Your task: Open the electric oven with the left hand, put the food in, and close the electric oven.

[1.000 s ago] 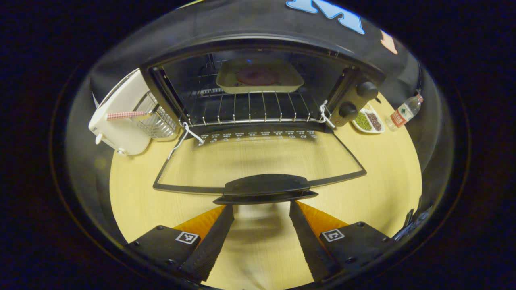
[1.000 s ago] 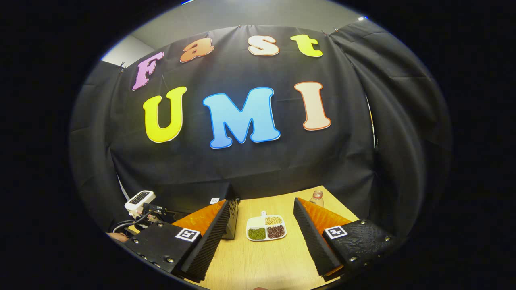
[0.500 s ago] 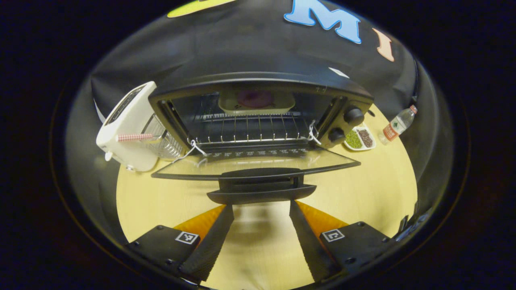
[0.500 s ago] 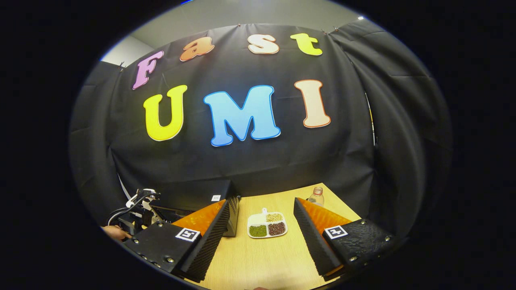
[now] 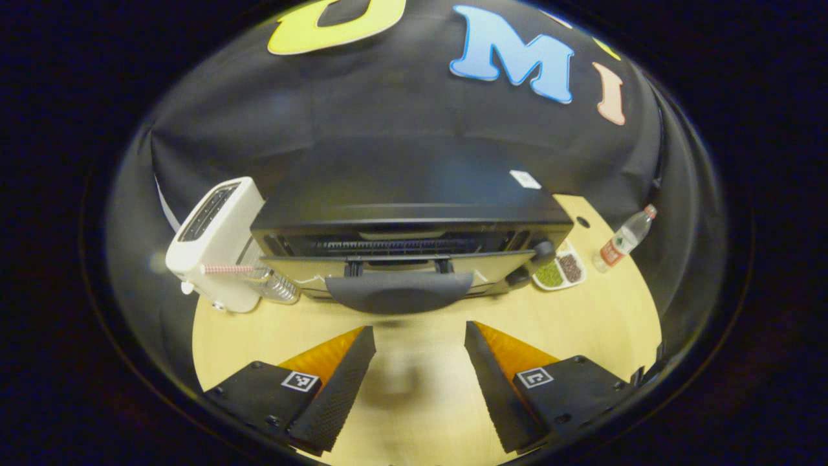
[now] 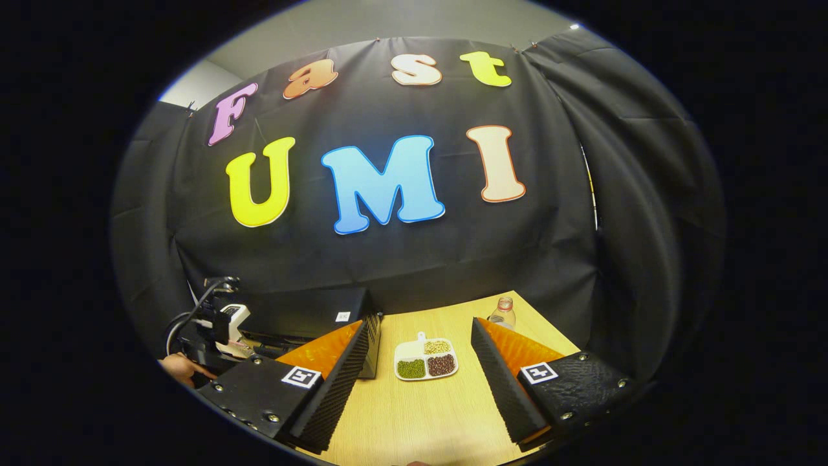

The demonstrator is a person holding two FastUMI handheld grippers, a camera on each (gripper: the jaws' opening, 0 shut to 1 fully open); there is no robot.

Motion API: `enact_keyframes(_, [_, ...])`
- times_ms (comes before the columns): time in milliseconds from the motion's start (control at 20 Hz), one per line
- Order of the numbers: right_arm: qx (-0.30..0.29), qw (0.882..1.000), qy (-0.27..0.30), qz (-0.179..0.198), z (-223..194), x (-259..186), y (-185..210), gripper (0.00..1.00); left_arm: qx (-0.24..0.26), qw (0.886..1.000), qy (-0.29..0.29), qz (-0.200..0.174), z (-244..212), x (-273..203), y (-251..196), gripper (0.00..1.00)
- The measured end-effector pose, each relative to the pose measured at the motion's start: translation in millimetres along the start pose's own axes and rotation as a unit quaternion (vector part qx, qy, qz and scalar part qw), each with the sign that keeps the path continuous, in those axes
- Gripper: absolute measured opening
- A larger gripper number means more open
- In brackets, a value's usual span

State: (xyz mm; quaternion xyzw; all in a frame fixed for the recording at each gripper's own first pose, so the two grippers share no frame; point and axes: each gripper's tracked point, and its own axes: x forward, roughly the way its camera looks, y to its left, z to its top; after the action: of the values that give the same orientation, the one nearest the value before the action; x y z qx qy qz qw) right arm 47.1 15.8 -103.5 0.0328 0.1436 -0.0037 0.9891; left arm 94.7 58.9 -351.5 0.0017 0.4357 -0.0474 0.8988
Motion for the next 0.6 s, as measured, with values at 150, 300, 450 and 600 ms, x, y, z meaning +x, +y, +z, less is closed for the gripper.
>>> enact_keyframes(150, [-0.004, 1.0, -0.008, 0.005, 6.8, 0.0, 3.1, 0.97, 0.005, 0.997, -0.074, -0.017, 30.6, -42.7, -22.5, 0.97])
enact_keyframes(300, [-0.011, 1.0, -0.024, 0.014, 22.2, -2.3, 10.8, 0.96, -0.001, 0.981, -0.192, -0.025, 80.2, -105.8, -45.7, 0.95])
enact_keyframes(450, [-0.014, 0.999, -0.041, 0.025, 42.3, -11.0, 20.8, 0.97, 0.004, 0.955, -0.296, -0.002, 123.2, -183.8, -54.5, 0.98])
enact_keyframes(600, [-0.011, 0.997, -0.062, 0.036, 67.9, -23.7, 31.4, 0.96, -0.003, 0.937, -0.35, 0.016, 138.8, -244.5, -56.8, 0.98])
